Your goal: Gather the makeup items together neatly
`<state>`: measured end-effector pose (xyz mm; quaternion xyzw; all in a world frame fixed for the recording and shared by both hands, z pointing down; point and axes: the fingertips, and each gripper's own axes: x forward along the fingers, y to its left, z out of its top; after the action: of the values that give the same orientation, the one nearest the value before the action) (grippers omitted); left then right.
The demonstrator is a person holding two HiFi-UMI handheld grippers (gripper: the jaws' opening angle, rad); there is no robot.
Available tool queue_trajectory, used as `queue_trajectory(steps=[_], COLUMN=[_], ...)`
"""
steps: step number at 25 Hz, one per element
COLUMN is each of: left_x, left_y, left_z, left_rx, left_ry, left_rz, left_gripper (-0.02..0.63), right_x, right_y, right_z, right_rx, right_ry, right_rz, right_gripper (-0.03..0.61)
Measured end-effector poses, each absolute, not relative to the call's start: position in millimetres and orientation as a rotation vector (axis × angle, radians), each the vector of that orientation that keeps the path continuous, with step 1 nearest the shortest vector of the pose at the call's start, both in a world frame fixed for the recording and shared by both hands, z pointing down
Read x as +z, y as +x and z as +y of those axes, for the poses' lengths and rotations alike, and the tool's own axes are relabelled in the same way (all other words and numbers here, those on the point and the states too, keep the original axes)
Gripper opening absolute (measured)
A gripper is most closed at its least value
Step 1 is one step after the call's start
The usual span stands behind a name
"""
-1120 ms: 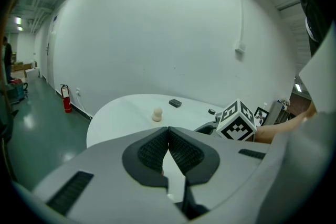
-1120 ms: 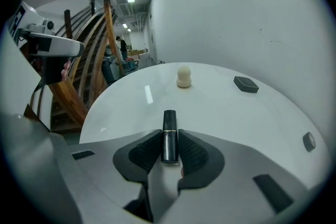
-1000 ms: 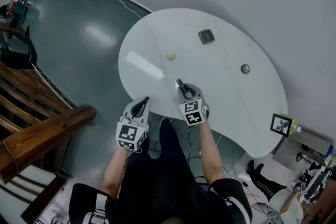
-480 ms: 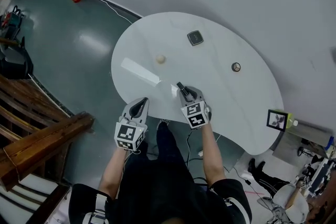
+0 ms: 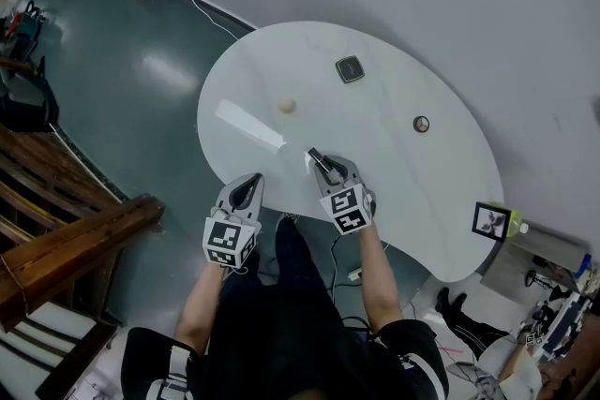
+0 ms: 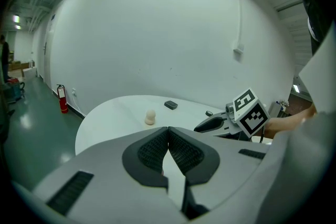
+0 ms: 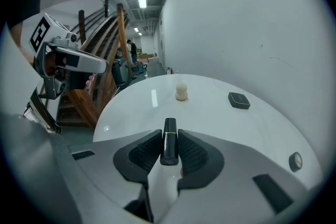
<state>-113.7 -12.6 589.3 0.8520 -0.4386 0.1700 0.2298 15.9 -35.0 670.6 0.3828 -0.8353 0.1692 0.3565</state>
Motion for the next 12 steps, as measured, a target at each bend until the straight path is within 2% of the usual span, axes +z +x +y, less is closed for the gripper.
queue_trajectory(steps=[12], left_x=[600], left_y=[-143], left_z=[-8], left_rx=[0.463], left_ry=[2.230], left_rz=[-1.343], left_gripper=[0.017], right_x=[676], right_y=[-47], right_z=[-34], right_rx=[0.348], right_ry=[0.712], right_rz=[-2.275], right_gripper=[0.112])
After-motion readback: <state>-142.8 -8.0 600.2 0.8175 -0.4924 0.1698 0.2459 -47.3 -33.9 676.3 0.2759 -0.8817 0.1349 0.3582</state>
